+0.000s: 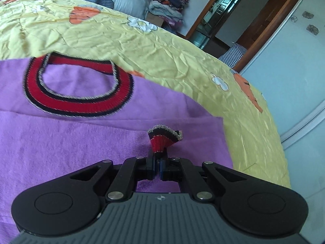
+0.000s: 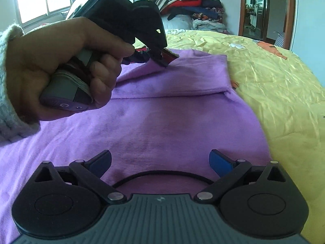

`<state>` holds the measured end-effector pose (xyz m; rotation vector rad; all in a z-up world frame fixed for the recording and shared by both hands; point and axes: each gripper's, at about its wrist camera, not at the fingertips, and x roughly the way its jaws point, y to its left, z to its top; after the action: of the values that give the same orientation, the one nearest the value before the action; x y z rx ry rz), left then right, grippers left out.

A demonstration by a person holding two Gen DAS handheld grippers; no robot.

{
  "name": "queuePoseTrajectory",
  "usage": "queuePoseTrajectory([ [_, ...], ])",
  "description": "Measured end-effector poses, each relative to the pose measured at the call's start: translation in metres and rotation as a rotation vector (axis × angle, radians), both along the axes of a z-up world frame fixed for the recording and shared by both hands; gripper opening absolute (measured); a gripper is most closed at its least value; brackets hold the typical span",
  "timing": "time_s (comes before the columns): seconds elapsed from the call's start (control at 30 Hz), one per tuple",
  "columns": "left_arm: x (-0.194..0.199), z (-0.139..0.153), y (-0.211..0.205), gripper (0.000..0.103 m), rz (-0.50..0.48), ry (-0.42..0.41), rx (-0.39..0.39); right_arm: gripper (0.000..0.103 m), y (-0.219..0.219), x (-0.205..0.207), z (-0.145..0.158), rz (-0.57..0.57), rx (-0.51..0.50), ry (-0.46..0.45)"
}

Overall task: Fold small clothes
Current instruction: 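Carry the held sleeve across the body toward the collar and release it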

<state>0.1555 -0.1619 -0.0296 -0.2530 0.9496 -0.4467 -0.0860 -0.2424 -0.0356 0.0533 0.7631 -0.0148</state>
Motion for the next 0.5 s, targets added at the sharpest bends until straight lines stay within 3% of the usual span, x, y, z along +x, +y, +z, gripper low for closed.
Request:
queuePoseTrajectory([
  [0.43, -0.002, -0.004, -0.047, 0.003, -0.072, 0.022, -0.027, 0.103, -0.004, -0.004, -0.002, -0.014, 0.003, 0.001],
  [0.47, -0.003, -0.007, -0.049, 0.005, -0.086, 0.030, -0.022, 0.103, -0.003, -0.004, -0.002, -0.013, -0.002, 0.000],
  [0.5, -0.003, -0.011, -0.052, 0.015, -0.105, 0.041, -0.016, 0.103, -0.003, -0.005, -0.003, -0.010, -0.005, -0.002],
])
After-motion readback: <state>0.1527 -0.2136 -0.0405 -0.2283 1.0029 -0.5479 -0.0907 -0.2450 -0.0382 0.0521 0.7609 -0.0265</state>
